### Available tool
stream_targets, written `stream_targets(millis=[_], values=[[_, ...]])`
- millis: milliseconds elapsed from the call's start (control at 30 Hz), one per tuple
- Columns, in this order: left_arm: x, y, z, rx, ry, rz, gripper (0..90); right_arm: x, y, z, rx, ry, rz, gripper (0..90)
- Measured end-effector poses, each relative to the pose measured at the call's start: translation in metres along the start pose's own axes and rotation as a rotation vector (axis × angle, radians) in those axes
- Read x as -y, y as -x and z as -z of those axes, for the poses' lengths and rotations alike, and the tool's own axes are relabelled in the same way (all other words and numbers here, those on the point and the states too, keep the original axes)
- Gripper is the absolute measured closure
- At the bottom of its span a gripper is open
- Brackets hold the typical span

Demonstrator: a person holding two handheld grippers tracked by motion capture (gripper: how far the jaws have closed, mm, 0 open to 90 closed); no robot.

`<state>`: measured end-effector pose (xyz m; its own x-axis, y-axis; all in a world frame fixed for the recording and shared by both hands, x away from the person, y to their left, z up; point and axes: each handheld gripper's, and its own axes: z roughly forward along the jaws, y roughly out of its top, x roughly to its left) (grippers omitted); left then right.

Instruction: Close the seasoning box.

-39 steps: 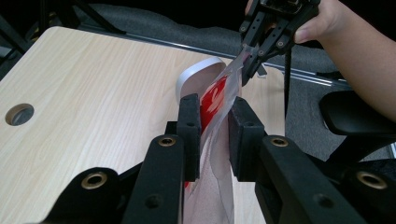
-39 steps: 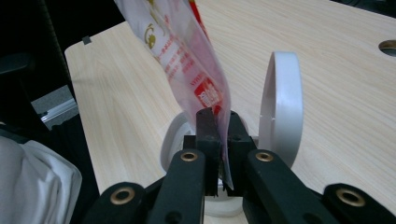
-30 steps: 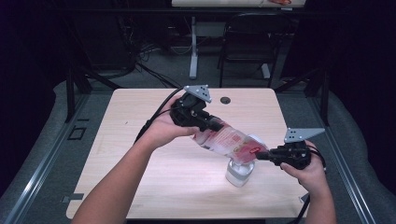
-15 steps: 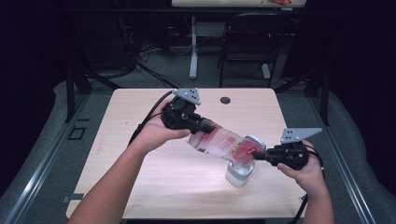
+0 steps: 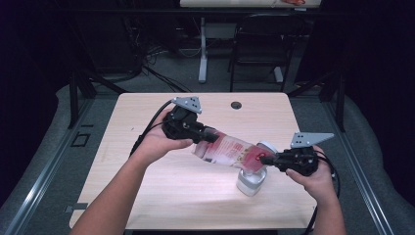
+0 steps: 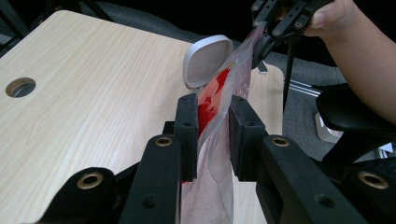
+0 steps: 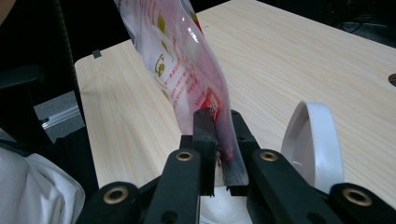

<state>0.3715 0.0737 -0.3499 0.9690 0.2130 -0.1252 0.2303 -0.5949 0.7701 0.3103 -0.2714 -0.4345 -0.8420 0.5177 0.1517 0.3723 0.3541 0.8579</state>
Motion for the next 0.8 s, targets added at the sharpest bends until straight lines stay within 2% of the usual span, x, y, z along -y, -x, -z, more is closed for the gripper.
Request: stream_targets(millis=[233,800], values=[[0.010,-0.003,0.003,-0.006,0.007,0.014,75.4,0.000,0.001,-0.007,-0.007,0.017,-0.010,83.2],[0.039,-0.013,0.007,-0.007,0.024,0.068,74.0,0.004,0.002,-0.018,-0.013,-0.006,-0.007,82.0]])
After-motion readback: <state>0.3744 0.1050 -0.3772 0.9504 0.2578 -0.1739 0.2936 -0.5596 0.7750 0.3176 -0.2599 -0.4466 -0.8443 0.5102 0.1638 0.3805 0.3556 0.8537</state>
